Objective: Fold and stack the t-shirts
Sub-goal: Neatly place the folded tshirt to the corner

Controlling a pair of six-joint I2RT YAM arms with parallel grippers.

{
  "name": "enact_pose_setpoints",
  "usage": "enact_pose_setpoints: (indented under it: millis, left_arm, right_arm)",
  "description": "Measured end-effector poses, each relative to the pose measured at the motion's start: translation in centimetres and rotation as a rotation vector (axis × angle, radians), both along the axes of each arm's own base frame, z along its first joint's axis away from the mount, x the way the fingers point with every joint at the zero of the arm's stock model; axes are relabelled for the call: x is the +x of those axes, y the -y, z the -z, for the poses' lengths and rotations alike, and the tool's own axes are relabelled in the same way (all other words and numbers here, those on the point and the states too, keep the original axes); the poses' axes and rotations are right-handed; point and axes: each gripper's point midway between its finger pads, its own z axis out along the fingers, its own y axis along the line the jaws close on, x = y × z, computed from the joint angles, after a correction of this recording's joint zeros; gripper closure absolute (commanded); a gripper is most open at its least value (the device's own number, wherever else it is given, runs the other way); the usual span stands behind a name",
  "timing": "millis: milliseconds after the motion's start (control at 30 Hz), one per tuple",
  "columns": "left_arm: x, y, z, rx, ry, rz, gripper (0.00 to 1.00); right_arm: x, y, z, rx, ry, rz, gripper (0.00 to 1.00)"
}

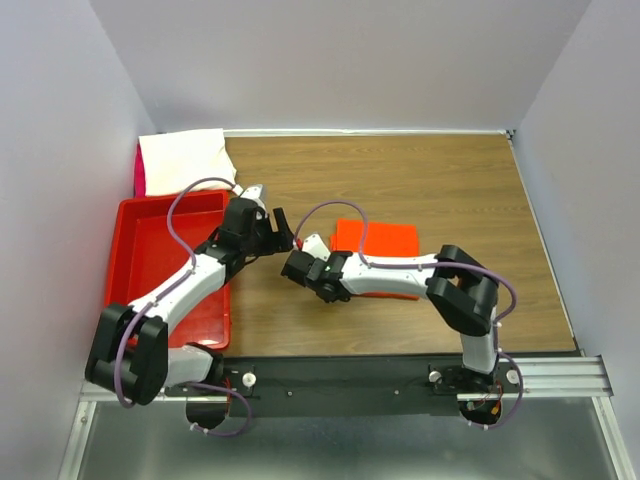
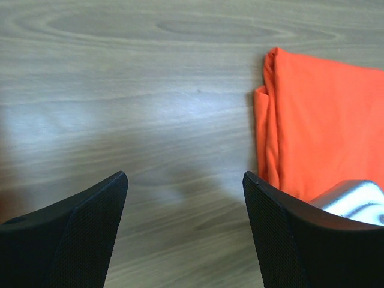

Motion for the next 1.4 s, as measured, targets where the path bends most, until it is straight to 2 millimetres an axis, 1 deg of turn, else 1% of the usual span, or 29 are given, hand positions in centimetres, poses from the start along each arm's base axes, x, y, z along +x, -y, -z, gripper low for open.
enact_pose_setpoints:
  millis: [33,67,100,233,333,400,467,533,633,733,800,900,933,1033,1100,1167,1333,1400]
  left_arm:
    - [-0.2,0.9,0.2,-0.025,-0.025,0.016,0.15]
    - [-0.2,1.2,0.4,-0.027,-0.033,0.024,0.14]
    - [-0.3,2.0,0.6,-0.046,-0.055,0.037,0.14]
    - [-0.7,4.7,1.8,-0.113,-0.135,0.085,0.14]
    - [-1.5,6.6,2.7,-0.167,-0.198,0.112,0.14]
    - [-2.1,8.2,2.8,-0.208,-0.225,0.132,0.14]
    - [-2.5,9.5,2.5,-0.242,-0.233,0.150,0.14]
    - [-2.8,11.2,1.8,-0.290,-0.232,0.169,0.13]
    - [-2.9,12.6,1.1,-0.337,-0.228,0.175,0.13]
    - [-3.1,13.5,1.5,-0.361,-0.248,0.174,0.14]
    - [-3.9,14.5,2.3,-0.361,-0.279,0.182,0.14]
    - [-4.8,15.1,3.9,-0.358,-0.329,0.175,0.14]
    - [-5.2,15.0,4.5,-0.358,-0.348,0.162,0.14]
    - [-5.8,14.5,5.5,-0.358,-0.371,0.130,0.14]
    - [-6.2,13.9,6.2,-0.353,-0.385,0.101,0.14]
    - [-6.4,13.4,6.3,-0.347,-0.387,0.078,0.14]
    - [-5.9,13.0,5.3,-0.341,-0.344,0.050,0.14]
    - [-5.8,12.7,5.2,-0.331,-0.337,0.038,0.14]
  right_arm:
    - [-0.1,0.2,-0.3,0.005,0.002,-0.004,0.99]
    - [-0.2,0.3,-0.7,0.019,0.005,-0.009,0.99]
    - [-0.3,0.4,-0.8,0.021,0.005,-0.012,0.99]
    - [-0.2,-0.1,-4.1,0.139,0.053,-0.018,0.99]
    - [0.0,-0.4,-6.7,0.230,0.096,-0.019,0.99]
    - [0.1,-0.7,-7.5,0.264,0.112,-0.020,0.99]
    - [0.2,-0.8,-7.6,0.281,0.119,-0.021,0.99]
    - [0.0,-0.7,-7.2,0.283,0.116,-0.022,0.99]
    - [-0.4,-0.2,-6.2,0.275,0.101,-0.023,0.99]
    - [-0.6,0.0,-6.0,0.279,0.095,-0.025,0.99]
    - [-0.6,0.0,-6.1,0.287,0.098,-0.024,0.99]
    - [-0.7,0.2,-6.1,0.292,0.097,-0.021,0.99]
    - [-0.8,0.2,-6.0,0.292,0.095,-0.021,0.99]
    - [-0.9,0.2,-5.8,0.295,0.091,-0.024,0.99]
    - [-0.9,0.2,-5.7,0.297,0.089,-0.024,0.99]
    - [-1.0,0.3,-5.6,0.298,0.089,-0.024,0.99]
    - [-0.9,0.2,-5.6,0.304,0.091,-0.024,0.99]
    - [-0.9,0.1,-5.5,0.306,0.093,-0.024,0.99]
